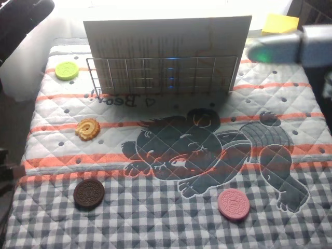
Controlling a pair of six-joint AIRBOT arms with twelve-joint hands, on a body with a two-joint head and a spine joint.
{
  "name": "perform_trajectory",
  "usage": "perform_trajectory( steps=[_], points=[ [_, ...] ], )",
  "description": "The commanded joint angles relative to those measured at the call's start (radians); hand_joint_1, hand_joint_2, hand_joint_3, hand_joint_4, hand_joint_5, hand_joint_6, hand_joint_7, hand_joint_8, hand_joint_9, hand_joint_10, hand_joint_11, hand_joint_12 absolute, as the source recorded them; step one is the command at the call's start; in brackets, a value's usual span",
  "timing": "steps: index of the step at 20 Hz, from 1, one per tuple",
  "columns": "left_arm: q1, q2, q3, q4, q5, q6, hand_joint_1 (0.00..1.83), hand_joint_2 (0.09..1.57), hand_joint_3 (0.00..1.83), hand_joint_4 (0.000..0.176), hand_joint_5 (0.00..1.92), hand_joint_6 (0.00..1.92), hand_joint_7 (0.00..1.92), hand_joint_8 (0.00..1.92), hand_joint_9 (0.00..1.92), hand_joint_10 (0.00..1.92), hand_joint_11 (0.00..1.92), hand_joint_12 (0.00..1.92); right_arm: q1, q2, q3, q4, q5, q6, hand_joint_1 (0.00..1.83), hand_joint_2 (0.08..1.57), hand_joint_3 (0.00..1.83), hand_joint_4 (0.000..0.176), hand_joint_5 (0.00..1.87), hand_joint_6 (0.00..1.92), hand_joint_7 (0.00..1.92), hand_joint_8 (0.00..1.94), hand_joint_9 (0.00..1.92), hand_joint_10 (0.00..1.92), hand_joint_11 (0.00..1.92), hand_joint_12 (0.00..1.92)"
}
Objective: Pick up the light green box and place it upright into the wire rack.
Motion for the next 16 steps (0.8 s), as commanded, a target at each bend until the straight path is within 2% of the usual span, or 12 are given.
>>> perform_trajectory(
  steps=[1,3,5,6,7,8,9,11,12,13,15,16],
  points=[
    [-0.003,0.008,-0.003,-0.019,-0.158,-0.006,0.39,1.12,0.00,0.109,0.47,0.00,0.36,0.00,0.34,0.00,0.00,0.69,-0.029,0.021,-0.025,0.056,0.193,0.006,0.38,0.88,0.00,0.176,0.00,0.00,0.00,0.00,0.00,0.00,0.00,0.00],
    [0.015,0.006,-0.003,-0.020,-0.184,-0.006,0.40,1.11,0.00,0.122,0.48,0.00,0.37,0.00,0.34,0.00,0.00,0.66,-0.163,0.056,-0.088,0.112,0.295,-0.024,0.33,0.93,0.01,0.176,0.00,0.00,0.00,0.00,0.00,0.00,0.00,0.00],
    [0.032,0.006,-0.008,-0.020,-0.208,-0.006,0.42,1.11,0.00,0.108,0.49,0.00,0.37,0.00,0.32,0.00,0.00,0.66,-0.269,0.074,-0.134,0.163,0.369,-0.024,0.34,0.95,0.02,0.174,0.00,0.00,0.00,0.00,0.00,0.00,0.00,0.00],
    [0.035,0.006,-0.011,-0.020,-0.218,-0.006,0.42,1.11,0.00,0.098,0.49,0.00,0.36,0.00,0.31,0.00,0.00,0.71,-0.307,0.080,-0.151,0.178,0.392,-0.024,0.36,0.99,0.01,0.161,0.00,0.00,0.00,0.00,0.00,0.00,0.00,0.00],
    [0.040,0.007,-0.016,-0.020,-0.234,-0.006,0.42,1.11,0.00,0.099,0.49,0.00,0.36,0.00,0.31,0.00,0.00,0.68,-0.353,0.086,-0.173,0.202,0.418,-0.024,0.40,0.98,0.00,0.168,0.00,0.00,0.00,0.00,0.00,0.00,0.00,0.00],
    [0.046,0.007,-0.021,-0.020,-0.254,-0.006,0.46,1.10,0.00,0.104,0.49,0.00,0.35,0.00,0.30,0.00,0.00,0.64,-0.385,0.086,-0.186,0.219,0.432,-0.024,0.44,0.99,0.00,0.160,0.00,0.00,0.00,0.00,0.00,0.00,0.00,0.00],
    [0.052,0.007,-0.024,-0.021,-0.268,-0.006,0.48,1.09,0.00,0.102,0.50,0.00,0.35,0.00,0.30,0.00,0.00,0.59,-0.402,0.087,-0.192,0.231,0.439,-0.024,0.45,0.99,0.00,0.148,0.00,0.00,0.00,0.00,0.00,0.00,0.00,0.00],
    [0.072,0.003,-0.025,-0.027,-0.310,-0.006,0.55,1.09,0.00,0.084,0.50,0.00,0.33,0.00,0.27,0.00,0.00,0.46,-0.430,0.087,-0.196,0.256,0.460,-0.024,0.53,0.99,0.00,0.157,0.07,0.02,0.06,0.02,0.01,0.00,0.03,0.01],
    [0.083,0.002,-0.025,-0.028,-0.323,-0.006,0.59,1.08,0.00,0.084,0.51,0.00,0.33,0.00,0.27,0.00,0.00,0.48,-0.434,0.086,-0.196,0.259,0.469,-0.024,0.54,1.00,0.00,0.136,0.11,0.01,0.09,0.01,0.04,0.01,0.07,0.03],
    [0.085,0.003,-0.025,-0.026,-0.324,-0.006,0.62,1.07,0.00,0.086,0.52,0.01,0.33,0.00,0.27,0.00,0.00,0.48,-0.434,0.085,-0.196,0.259,0.475,-0.024,0.56,1.01,0.00,0.131,0.12,0.01,0.10,0.01,0.06,0.01,0.09,0.04],
    [0.085,0.003,-0.024,-0.025,-0.324,-0.006,0.64,1.03,0.00,0.086,0.56,0.01,0.37,0.01,0.30,0.01,0.00,0.61,-0.434,0.086,-0.197,0.258,0.494,-0.036,0.57,1.00,0.00,0.138,0.14,0.00,0.15,0.01,0.12,0.01,0.14,0.07],
    [0.084,0.004,-0.023,-0.026,-0.324,-0.006,0.63,1.02,0.00,0.066,0.56,0.00,0.38,0.00,0.30,0.01,0.00,0.70,-0.434,0.087,-0.197,0.258,0.503,-0.036,0.60,1.01,0.00,0.109,0.14,0.00,0.16,0.01,0.13,0.01,0.15,0.08]
  ],
)
